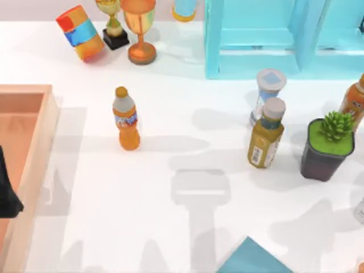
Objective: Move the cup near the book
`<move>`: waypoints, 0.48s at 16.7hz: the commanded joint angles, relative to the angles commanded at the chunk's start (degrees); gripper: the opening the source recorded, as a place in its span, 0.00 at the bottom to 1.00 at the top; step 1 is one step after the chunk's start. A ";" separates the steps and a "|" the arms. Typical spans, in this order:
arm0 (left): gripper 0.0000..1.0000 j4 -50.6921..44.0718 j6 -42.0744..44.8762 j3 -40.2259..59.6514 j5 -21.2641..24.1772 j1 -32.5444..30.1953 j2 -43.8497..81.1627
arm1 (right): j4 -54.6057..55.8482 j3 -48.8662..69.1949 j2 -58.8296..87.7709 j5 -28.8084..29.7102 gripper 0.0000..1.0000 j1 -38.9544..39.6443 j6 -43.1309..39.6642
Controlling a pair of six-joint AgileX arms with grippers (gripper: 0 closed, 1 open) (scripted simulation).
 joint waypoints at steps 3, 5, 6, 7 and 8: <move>1.00 0.00 0.00 0.00 0.00 0.00 0.00 | -10.45 13.16 15.51 0.07 1.00 -3.29 -15.85; 1.00 0.00 0.00 0.00 0.00 0.00 0.00 | -16.99 21.44 25.28 0.19 1.00 -5.48 -25.84; 1.00 0.00 0.00 0.00 0.00 0.00 0.00 | -20.05 25.34 29.88 0.27 1.00 -6.55 -30.55; 1.00 0.00 0.00 0.00 0.00 0.00 0.00 | -22.94 29.02 34.22 0.36 1.00 -7.58 -35.01; 1.00 0.00 0.00 0.00 0.00 0.00 0.00 | -25.63 32.46 38.27 0.45 1.00 -8.56 -39.19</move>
